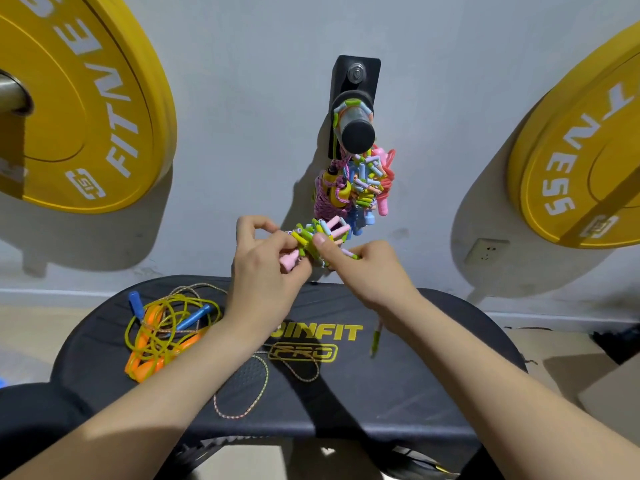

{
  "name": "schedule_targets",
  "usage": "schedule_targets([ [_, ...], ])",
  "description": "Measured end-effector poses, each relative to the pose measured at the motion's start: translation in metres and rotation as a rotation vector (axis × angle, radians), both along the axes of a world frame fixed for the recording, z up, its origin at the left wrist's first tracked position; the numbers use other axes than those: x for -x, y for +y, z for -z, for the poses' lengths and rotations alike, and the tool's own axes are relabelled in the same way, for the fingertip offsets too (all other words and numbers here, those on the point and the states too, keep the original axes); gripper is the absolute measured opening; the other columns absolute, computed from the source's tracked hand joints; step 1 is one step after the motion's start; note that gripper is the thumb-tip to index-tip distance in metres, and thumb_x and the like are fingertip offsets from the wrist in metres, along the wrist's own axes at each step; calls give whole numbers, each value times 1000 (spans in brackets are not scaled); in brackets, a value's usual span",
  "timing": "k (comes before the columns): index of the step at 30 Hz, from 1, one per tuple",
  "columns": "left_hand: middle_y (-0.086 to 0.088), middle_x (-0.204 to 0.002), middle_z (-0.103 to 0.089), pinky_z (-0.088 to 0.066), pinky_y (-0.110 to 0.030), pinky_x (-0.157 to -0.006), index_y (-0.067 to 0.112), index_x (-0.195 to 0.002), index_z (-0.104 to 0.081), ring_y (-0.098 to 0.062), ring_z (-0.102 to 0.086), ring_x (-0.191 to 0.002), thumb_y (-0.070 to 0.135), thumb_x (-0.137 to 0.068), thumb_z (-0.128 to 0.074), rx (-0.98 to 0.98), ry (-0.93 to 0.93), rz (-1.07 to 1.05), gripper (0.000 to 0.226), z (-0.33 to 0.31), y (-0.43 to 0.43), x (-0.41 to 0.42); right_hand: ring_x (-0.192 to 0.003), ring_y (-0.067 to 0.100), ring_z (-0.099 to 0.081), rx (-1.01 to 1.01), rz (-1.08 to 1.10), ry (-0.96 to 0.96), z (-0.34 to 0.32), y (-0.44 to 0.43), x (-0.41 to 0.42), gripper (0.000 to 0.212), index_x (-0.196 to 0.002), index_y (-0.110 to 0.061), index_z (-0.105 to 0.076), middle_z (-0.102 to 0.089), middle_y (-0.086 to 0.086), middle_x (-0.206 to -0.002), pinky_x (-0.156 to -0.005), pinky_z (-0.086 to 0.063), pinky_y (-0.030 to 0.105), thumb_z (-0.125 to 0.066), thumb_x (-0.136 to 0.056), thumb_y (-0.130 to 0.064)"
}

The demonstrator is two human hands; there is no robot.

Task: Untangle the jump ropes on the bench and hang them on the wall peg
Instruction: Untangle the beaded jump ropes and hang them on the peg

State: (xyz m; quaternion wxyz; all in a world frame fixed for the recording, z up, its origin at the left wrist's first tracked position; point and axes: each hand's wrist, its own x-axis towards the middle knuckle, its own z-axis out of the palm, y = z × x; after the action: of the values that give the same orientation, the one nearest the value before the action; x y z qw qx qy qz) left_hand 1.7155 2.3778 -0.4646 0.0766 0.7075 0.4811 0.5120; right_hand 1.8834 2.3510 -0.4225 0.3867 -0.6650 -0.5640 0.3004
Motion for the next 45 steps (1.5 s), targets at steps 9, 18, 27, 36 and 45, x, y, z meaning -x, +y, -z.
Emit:
schedule_targets([
  [9, 9, -105, -68, -58, -29, -81, 32, -114, -40, -10, -73, -89, 39, -67, -75, 414, -341, 187, 59, -14, 8, 1, -45, 14, -31, -105, -28, -149, 3, 6, -7, 70, -48, -15, -42, -30, -6, -40, -52, -26, 33, -69, -94, -60],
  [18, 4, -82, -72, -48, -27, -50, 31, -107, -76, -5, -62, -67, 62, -83, -75, 759, -329, 493, 39, -26, 18, 13, -59, 17, -48, -287, -202, -584, 3, 4, -5, 32, -92, -35, -76, -48, -5, -52, -49, -31, 33, -61, -97, -63],
  [27, 12, -85, -70, -48, -26, -66, 33, -103, -73, -8, -60, -75, 31, -90, -79, 391, -155, 130, 14, -23, 22, 7, -60, 18, -52, -92, -214, -15, -8, -5, 9, 27, -126, -26, -42, -57, 5, -76, -57, -41, 34, -48, -104, -11],
  [36, 9, -75, -69, -43, -21, -47, 31, -110, -73, -6, -58, -60, 27, -85, -81, 792, -339, 432, 27, -21, 21, 8, -108, 39, -76, 107, -494, 948, -30, -3, -28, 44, -120, -1, -69, -76, 25, -118, -83, -64, 37, -40, -88, 8],
  [45, -12, -99, -74, -56, -74, -87, 12, -129, -61, -34, -74, -78, 18, -77, -85, 998, -640, 638, 58, -23, 16, 4, -63, 21, -40, -276, -337, 200, -17, 2, -35, 30, -107, -13, -82, -53, 3, -69, -60, -33, 27, -63, -104, -36],
])
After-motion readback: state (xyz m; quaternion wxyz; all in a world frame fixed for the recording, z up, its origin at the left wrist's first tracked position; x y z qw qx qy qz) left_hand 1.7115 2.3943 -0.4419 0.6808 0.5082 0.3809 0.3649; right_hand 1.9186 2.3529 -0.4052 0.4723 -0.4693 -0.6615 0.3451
